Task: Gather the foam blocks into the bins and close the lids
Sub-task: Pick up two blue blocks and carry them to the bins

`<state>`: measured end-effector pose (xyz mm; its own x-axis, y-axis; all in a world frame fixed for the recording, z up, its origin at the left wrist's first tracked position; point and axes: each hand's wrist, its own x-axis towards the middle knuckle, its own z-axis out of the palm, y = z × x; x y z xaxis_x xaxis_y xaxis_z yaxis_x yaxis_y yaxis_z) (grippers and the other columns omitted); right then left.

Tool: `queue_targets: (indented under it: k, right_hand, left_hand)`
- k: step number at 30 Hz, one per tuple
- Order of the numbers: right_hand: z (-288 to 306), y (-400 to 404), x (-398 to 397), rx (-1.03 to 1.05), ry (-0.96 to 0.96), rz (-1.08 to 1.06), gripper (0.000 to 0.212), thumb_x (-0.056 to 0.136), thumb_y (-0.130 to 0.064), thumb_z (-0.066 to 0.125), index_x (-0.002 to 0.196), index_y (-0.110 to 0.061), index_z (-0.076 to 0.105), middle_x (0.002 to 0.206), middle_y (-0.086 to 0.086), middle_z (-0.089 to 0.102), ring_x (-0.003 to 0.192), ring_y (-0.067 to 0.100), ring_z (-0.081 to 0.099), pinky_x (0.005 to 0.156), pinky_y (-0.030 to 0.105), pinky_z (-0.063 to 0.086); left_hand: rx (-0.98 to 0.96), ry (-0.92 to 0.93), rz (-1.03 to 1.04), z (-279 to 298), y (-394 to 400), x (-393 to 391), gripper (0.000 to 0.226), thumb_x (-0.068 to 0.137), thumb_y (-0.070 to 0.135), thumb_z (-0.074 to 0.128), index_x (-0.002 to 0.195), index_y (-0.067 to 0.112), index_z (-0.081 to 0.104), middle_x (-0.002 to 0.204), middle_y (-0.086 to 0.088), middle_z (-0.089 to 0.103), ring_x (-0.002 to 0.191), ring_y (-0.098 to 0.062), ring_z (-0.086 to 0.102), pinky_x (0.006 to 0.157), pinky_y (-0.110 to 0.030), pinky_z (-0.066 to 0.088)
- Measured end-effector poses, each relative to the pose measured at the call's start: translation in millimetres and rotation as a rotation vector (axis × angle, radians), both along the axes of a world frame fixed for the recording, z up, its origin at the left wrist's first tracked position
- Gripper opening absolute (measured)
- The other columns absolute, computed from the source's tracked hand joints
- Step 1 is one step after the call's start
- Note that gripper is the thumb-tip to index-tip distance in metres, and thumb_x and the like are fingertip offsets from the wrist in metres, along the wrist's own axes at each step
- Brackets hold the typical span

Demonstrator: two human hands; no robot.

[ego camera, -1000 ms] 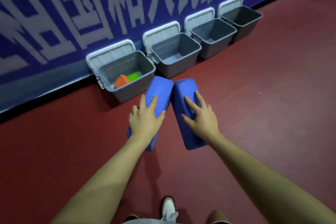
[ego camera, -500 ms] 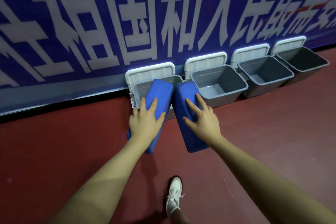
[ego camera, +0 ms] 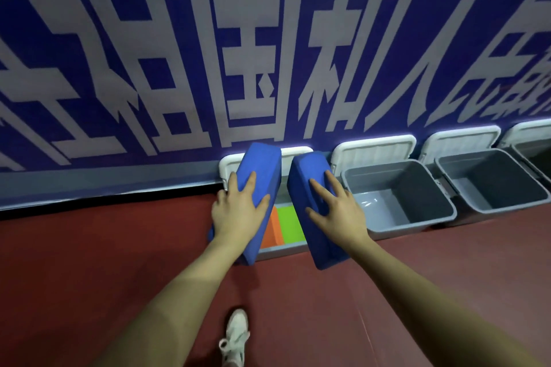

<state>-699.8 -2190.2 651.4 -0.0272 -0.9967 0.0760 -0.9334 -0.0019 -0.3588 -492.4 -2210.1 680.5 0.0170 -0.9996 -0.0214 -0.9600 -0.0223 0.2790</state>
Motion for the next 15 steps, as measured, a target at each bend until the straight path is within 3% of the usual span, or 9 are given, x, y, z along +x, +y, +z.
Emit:
queue_targets:
  k: [11, 15]
  right_hand:
    - [-61.3, -154.8, 3.2, 0.1, -0.021, -0.134, 0.063, 0.086, -0.044, 0.063, 0.144, -0.036, 0.04, 0.159, -0.002, 0.022, 0.125, 0.036, 0.042, 0.088, 0.044, 0.048]
    - [-98.6, -193.9, -7.3, 0.183, -0.011, -0.146, 0.063, 0.087, -0.044, 0.063, 0.145, -0.037, 0.039, 0.159, -0.002, 0.021, 0.126, 0.036, 0.042, 0.093, 0.045, 0.045]
  left_hand:
    - [0.111, 0.068, -0.066, -74.2, -166.3, 13.8, 0.06, 0.093, 0.051, 0.047, 0.147, 0.03, 0.032, 0.149, -0.009, 0.03, 0.119, -0.038, 0.045, 0.091, -0.041, 0.043]
    - [0.227, 0.04, -0.048, -116.8, -208.5, 1.2, 0.063, 0.094, 0.054, 0.044, 0.15, 0.031, 0.024, 0.148, -0.008, 0.026, 0.123, -0.038, 0.041, 0.094, -0.042, 0.042]
